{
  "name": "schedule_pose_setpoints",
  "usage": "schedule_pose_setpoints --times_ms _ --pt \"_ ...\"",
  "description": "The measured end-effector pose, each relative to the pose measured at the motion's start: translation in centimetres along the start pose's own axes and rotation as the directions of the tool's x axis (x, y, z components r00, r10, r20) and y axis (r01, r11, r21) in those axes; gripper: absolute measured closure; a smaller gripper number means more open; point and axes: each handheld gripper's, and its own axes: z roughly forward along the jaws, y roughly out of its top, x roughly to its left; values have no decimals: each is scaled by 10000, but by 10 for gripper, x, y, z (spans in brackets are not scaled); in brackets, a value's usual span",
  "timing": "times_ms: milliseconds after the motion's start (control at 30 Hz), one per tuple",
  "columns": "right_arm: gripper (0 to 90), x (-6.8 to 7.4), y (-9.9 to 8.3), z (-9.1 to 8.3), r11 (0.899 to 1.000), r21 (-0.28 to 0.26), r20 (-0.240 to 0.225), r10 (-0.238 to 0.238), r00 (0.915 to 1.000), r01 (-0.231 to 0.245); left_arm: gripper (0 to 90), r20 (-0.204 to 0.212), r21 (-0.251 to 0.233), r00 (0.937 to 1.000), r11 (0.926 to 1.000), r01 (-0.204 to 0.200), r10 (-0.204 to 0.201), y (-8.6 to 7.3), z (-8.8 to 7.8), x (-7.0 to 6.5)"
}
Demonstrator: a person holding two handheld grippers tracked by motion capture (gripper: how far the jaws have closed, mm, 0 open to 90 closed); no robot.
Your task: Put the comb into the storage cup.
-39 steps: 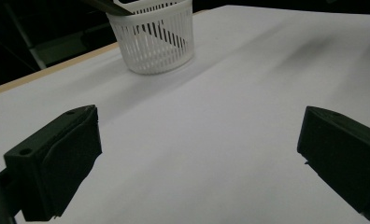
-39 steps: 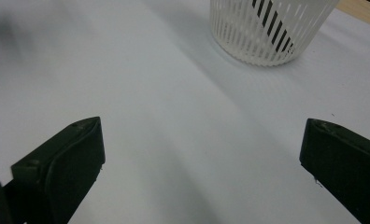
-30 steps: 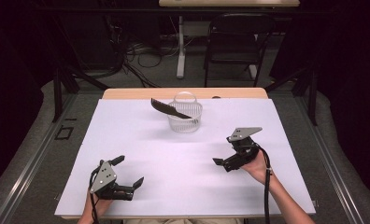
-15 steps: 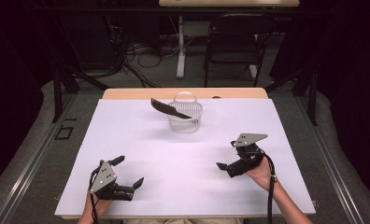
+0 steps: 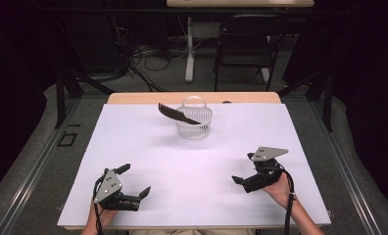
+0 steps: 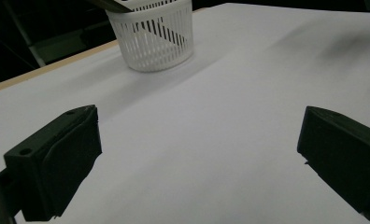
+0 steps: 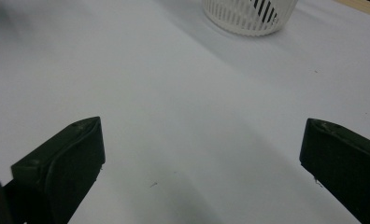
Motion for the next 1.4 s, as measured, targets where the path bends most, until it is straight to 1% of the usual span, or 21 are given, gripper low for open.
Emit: schedule_pose_setpoints --times_ms 233,400,467,600,800,900,1000,1133,1200,1267,1400 --pt "0 3 -10 -5 10000 -70 130 67 9999 -66 0 9 23 10000 10000 -7 7 0 0 0" --pt "0 6 -15 -8 9999 -153 233 24 9997 -21 0 18 43 10000 10000 1 -1 0 1 0" --pt "0 7 -17 -9 9996 -282 253 53 9997 -46 0 13 45 10000 10000 9 -9 0 0 0" --pt "0 10 -21 -12 9994 -355 349 -8 9994 20 0 -5 33 10000 10000 50 -50 -1 0 0" --pt "0 13 -27 -17 9985 -556 525 36 9986 -6 0 -19 27 10000 10000 51 -51 -1 0 0" --pt "0 15 -30 -19 9975 -699 716 -91 9974 142 0 -8 28 10000 10000 46 -46 -1 0 0" --pt "0 18 -33 -22 9966 -813 775 -88 9969 151 0 -32 29 10000 10000 35 -35 -1 0 0" --pt "0 22 -36 -26 9948 -941 1043 -286 9941 384 0 -52 29 10000 10000 51 -51 -1 -1 1" --pt "0 23 -37 -28 9932 -1099 1068 -273 9939 391 0 -65 12 10000 10000 70 -70 -1 0 1" --pt "0 24 -39 -30 9911 -1244 1190 -319 9924 467 0 -53 42 10000 10000 45 -45 -1 0 1" --pt "0 26 -41 -32 9897 -1350 1242 -300 9918 469 0 -60 44 10000 10000 55 -55 -1 -1 1"
